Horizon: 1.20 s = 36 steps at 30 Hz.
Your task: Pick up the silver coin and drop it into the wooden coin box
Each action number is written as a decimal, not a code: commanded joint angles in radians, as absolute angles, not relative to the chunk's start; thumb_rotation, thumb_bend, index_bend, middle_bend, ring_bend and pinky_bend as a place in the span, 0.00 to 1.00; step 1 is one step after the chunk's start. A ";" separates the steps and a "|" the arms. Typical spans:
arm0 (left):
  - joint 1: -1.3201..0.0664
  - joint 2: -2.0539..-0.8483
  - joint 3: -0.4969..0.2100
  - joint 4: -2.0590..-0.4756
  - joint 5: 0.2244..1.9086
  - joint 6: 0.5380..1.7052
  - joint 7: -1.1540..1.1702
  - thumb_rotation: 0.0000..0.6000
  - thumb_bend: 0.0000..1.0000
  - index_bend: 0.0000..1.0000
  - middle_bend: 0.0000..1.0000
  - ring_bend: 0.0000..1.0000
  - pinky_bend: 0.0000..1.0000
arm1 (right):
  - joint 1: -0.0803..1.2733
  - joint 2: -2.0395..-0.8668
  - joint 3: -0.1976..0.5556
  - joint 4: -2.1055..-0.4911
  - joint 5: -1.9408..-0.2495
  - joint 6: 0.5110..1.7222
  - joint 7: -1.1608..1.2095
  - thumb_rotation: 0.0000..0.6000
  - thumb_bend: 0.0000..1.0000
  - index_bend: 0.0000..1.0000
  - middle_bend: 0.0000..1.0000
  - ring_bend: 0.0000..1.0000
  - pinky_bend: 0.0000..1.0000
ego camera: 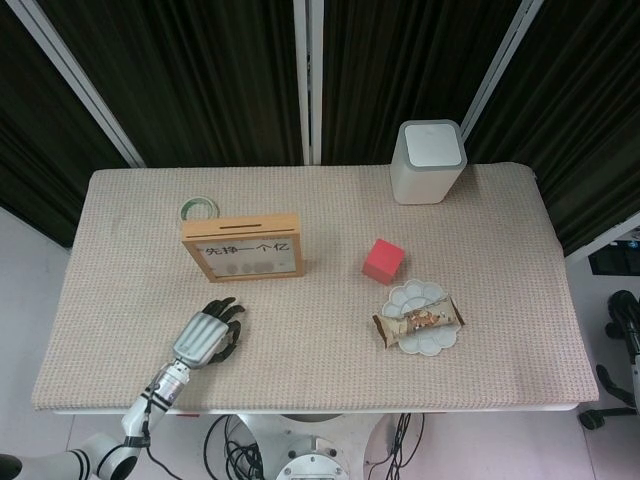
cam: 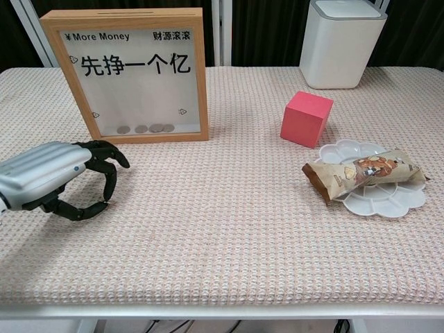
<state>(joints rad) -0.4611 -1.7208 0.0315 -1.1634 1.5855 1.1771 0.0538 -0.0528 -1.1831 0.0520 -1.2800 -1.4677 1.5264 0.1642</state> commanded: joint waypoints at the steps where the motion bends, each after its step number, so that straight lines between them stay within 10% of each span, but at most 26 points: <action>1: -0.461 -1.720 0.032 -1.166 1.586 1.179 0.053 1.00 0.38 0.58 0.21 0.10 0.21 | -0.053 -1.183 0.052 -1.279 -1.467 1.525 0.168 1.00 0.24 0.00 0.00 0.00 0.00; 15: -0.419 -1.643 0.066 -1.261 1.596 1.231 0.004 1.00 0.38 0.58 0.23 0.10 0.22 | -0.055 -1.178 0.053 -1.284 -1.474 1.534 0.178 1.00 0.24 0.00 0.00 0.00 0.00; 24: -0.315 -1.389 0.107 -1.490 1.620 1.402 0.029 1.00 0.38 0.58 0.23 0.11 0.23 | -0.055 -1.177 0.056 -1.287 -1.477 1.540 0.181 1.00 0.24 0.00 0.00 0.00 0.00; 36: -0.364 -0.961 -0.108 -1.914 1.465 1.441 0.105 1.00 0.38 0.60 0.23 0.11 0.22 | -0.042 -1.173 0.044 -1.318 -1.524 1.556 0.158 1.00 0.24 0.00 0.00 0.00 0.00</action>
